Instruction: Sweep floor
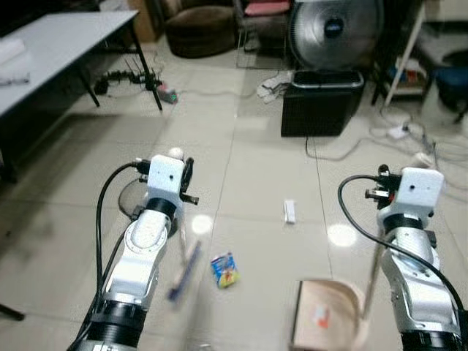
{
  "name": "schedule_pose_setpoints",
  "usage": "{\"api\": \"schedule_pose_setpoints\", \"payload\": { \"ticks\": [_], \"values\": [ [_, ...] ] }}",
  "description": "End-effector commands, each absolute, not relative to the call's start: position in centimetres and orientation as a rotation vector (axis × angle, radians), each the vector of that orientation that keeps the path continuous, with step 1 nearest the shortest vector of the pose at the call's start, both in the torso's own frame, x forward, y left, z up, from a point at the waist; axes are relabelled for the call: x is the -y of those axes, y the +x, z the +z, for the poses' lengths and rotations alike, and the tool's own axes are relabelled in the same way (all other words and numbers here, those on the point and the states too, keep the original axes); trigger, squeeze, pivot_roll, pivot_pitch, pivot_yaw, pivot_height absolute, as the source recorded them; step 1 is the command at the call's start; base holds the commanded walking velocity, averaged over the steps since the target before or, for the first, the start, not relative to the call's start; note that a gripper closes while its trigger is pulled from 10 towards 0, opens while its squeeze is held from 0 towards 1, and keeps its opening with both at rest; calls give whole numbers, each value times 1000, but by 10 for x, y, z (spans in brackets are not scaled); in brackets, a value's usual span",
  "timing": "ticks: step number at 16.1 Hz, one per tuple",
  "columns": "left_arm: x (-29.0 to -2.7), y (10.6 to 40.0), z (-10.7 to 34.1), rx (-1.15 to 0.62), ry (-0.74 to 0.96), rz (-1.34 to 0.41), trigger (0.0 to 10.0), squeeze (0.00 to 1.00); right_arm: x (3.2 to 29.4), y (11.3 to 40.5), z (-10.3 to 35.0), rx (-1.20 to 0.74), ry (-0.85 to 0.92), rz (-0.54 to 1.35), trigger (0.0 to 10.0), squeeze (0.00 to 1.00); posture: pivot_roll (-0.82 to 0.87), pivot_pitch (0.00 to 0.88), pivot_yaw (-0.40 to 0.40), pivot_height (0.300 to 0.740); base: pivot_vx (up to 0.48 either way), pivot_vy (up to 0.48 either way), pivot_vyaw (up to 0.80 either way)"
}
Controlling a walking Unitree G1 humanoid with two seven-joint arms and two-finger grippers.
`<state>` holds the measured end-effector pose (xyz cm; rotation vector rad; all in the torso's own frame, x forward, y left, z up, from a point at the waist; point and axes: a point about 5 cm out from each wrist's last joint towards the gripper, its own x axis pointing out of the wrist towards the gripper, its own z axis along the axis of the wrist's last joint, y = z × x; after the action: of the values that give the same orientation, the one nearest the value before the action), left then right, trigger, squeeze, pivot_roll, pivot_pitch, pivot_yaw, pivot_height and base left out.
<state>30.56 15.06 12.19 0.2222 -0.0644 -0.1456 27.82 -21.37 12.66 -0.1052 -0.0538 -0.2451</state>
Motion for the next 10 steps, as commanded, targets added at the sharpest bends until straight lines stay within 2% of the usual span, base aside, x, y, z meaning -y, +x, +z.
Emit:
{"api": "schedule_pose_setpoints", "payload": {
  "ticks": [1, 3, 7, 10],
  "values": [
    [-162, 308, 132, 100, 253, -99, 10000, 0, 199, 285, 134, 83, -74, -190, 10000, 0, -64, 10, 74, 740, 401, 0, 0],
    [-162, 309, 132, 99, 256, -95, 10000, 0, 197, 286, 133, 74, -75, -174, 10000, 0, -61, 11, 70, 740, 405, 0, 216],
    [-163, 308, 132, 96, 255, -92, 10000, 0, 195, 285, 130, 65, -86, -176, 10000, 0, -59, 12, 69, 740, 404, 0, 800],
    [-162, 309, 132, 95, 258, -95, 10000, 0, 199, 284, 129, 66, -62, -197, 10000, 0, -60, 13, 72, 740, 405, 0, 133]
  ]
}}
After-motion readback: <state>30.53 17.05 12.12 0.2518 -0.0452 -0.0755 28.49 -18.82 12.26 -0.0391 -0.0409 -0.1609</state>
